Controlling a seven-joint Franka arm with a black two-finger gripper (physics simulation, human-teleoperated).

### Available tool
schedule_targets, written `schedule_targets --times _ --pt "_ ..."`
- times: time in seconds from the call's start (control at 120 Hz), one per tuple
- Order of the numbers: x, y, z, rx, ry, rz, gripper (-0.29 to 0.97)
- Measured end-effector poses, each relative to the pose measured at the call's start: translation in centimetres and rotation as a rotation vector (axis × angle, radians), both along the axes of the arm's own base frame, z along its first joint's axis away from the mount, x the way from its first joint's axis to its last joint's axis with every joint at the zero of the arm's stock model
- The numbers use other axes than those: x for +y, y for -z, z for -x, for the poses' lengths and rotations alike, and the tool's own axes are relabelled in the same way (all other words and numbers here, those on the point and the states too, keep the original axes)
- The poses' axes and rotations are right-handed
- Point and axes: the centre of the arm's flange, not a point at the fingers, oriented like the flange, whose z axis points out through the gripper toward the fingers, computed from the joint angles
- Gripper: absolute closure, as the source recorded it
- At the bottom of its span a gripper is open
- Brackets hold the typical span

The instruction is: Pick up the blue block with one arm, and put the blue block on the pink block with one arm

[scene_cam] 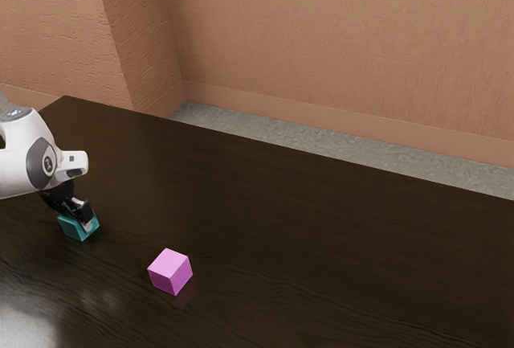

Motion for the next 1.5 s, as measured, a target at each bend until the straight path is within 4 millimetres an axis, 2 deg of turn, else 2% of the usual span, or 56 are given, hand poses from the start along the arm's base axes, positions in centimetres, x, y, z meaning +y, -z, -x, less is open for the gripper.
schedule_targets --times 0.167,0.275,0.417,0.567,0.692,0.808,1.017,1.192,1.5 --pt "-0.7 -1.7 0.2 -0.024 0.007 -0.008 0.30" --pt "-4.5 -4.5 1.0 -0.061 0.047 -0.005 0.30" --pt "-9.5 -6.5 1.0 -0.092 0.100 0.001 0.30" --pt "-15.9 -9.3 2.7 -0.137 0.153 0.015 0.30" --pt "-19.0 -9.8 2.8 -0.144 0.163 0.023 0.30" --pt "-23.1 -9.4 2.2 -0.130 0.195 0.028 0.30" --pt "-25.7 -8.0 1.8 -0.095 0.155 0.042 0.30" --pt "-26.3 -6.5 1.6 -0.061 0.093 0.056 0.30" --pt "-27.6 -7.4 2.5 -0.073 0.011 0.062 0.30"
